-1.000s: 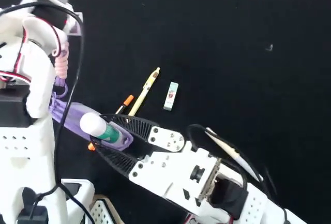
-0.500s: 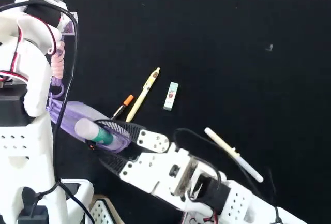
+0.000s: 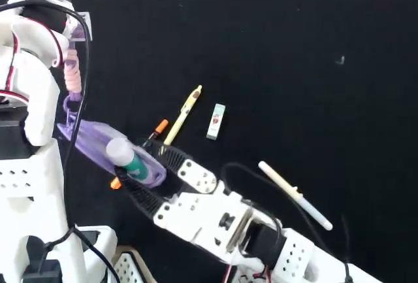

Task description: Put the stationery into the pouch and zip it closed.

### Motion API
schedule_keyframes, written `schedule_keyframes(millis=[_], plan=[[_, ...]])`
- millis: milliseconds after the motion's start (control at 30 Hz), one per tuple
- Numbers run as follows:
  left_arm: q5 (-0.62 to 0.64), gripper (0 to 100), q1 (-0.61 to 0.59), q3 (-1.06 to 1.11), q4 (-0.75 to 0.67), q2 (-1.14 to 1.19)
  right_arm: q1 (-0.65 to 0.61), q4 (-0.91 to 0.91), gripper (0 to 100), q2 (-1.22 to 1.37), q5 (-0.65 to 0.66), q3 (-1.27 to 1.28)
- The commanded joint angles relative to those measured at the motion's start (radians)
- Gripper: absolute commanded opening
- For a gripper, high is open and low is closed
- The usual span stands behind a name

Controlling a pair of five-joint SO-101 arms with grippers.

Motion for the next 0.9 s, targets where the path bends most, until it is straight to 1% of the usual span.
schedule_keyframes(millis=[0,133,300,500,600,667,733,800,867], plan=[[0.011,3,-0.005,-0.007,-0.021,-0.003,0.044,0.052,19.4,0.008,-0.058,-0.031],[0.011,3,-0.008,-0.007,-0.021,-0.002,0.046,0.216,22.1,0.008,-0.057,-0.139],[0.009,3,-0.008,-0.007,-0.021,-0.002,0.080,0.423,26.3,0.008,-0.058,-0.302],[0.009,3,-0.027,-0.007,-0.023,-0.002,0.078,0.614,28.3,-0.038,-0.052,-0.453],[0.011,3,-0.051,0.013,-0.060,-0.002,0.087,0.686,28.3,-0.074,-0.049,-0.526],[0.011,3,-0.081,0.058,-0.115,-0.011,0.146,0.758,28.2,-0.091,0.003,-0.598],[0.011,3,-0.108,0.108,-0.184,-0.014,0.242,0.807,27.9,-0.091,0.032,-0.661],[0.011,3,-0.131,0.148,-0.239,-0.014,0.354,0.825,27.9,-0.071,0.031,-0.688],[0.011,3,-0.143,0.176,-0.279,-0.014,0.450,0.825,27.9,-0.033,-0.014,-0.693]])
